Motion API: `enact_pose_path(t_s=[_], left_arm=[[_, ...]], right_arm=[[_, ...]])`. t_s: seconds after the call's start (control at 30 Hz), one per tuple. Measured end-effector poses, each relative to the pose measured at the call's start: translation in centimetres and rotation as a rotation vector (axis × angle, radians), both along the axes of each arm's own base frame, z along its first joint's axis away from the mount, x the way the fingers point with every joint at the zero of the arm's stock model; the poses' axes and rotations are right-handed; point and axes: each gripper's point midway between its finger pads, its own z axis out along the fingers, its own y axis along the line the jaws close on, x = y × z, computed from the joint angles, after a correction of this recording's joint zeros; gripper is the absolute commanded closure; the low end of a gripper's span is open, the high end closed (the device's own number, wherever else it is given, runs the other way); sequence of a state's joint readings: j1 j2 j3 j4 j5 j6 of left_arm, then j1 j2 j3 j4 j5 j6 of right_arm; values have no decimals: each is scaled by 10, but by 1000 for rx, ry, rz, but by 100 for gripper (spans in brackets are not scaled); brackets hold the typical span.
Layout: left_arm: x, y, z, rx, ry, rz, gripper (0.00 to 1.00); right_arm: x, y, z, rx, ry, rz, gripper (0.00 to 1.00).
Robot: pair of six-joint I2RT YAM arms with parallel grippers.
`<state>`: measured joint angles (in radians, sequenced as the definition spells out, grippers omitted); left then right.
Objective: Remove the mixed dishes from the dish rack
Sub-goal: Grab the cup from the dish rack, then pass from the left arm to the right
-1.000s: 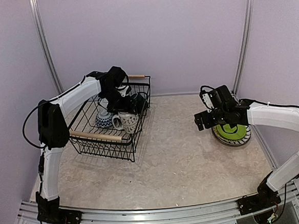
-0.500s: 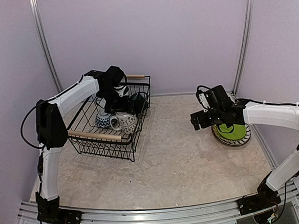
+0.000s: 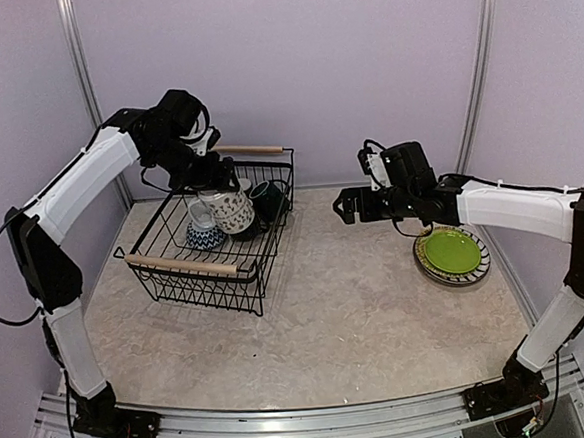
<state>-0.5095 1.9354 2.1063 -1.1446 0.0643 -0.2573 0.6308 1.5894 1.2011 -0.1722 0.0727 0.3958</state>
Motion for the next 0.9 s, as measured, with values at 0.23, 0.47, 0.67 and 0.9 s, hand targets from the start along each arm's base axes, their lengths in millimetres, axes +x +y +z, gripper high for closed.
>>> enact_pose_path(t_s=[0.23,0.47,0.67,0.9], left_arm=[[-19,15,47,-169,-50,24,85],[-25,18,64,-366,-38,28,85],[-34,15,67,-542,-4,8,85],[-32,11,79,-694,-1,-26,86]], right_arm=[[-10,75,44,297,-8,196,1],[-24,151,85,572,2,409,1],[-35,187,95,715,48,519,2],[-48,210,105,818,79,608,9]])
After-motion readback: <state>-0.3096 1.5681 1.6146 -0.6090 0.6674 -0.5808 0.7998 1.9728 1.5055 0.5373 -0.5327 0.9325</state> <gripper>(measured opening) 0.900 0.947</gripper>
